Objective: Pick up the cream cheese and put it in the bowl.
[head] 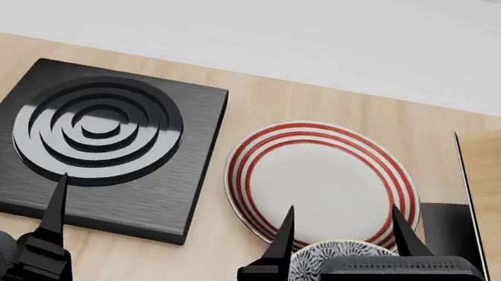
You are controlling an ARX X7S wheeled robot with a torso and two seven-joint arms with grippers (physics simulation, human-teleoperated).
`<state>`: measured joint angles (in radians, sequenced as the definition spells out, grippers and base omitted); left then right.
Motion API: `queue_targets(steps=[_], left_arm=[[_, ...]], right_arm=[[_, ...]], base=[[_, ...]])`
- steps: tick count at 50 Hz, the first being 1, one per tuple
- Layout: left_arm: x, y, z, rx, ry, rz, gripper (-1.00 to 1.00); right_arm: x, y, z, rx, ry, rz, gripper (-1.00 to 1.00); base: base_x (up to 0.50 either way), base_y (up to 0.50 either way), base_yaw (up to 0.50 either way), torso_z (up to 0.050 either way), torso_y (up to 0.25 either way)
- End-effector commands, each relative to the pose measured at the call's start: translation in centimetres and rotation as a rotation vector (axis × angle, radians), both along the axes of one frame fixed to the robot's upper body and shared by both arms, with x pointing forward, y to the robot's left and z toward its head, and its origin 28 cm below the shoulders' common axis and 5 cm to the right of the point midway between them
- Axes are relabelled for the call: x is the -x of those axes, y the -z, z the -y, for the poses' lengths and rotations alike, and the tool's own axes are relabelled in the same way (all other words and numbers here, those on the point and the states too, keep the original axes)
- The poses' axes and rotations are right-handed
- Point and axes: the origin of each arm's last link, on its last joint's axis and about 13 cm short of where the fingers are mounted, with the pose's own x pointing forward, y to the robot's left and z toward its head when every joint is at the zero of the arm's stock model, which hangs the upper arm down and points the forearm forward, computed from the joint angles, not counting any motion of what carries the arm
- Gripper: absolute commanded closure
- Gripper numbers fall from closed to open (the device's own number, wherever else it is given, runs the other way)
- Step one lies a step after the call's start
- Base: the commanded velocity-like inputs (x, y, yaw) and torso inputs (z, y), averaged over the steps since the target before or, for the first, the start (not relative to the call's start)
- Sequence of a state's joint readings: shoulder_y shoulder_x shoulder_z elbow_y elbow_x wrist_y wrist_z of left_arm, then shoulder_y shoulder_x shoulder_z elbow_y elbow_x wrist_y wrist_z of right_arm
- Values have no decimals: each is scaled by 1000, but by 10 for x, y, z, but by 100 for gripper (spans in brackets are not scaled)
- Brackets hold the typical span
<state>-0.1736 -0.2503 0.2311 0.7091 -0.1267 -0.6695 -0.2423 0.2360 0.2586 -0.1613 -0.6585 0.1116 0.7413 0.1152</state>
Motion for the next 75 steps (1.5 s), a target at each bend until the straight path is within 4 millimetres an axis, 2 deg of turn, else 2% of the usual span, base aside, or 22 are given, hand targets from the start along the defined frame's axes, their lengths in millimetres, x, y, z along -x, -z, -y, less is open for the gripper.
queue_targets(steps=[1,38,62,75], left_arm=[[2,-3,-1,0,-3,2,-100],[3,0,2,-1,-2,10,-100],[2,1,2,-8,-8,6,-100],[2,1,1,-10,-16,6,-100]], right_arm=[[-1,-5,1,0,-2,-12,-100],[11,-45,16,140,-114,-19,-100],[10,-64,30,235,-193,-110,-100],[11,-68,34,297,-285,-199,-100]], base=[[0,0,0,0,0],[0,0,0,0,0],[0,0,0,0,0],[0,0,0,0,0]])
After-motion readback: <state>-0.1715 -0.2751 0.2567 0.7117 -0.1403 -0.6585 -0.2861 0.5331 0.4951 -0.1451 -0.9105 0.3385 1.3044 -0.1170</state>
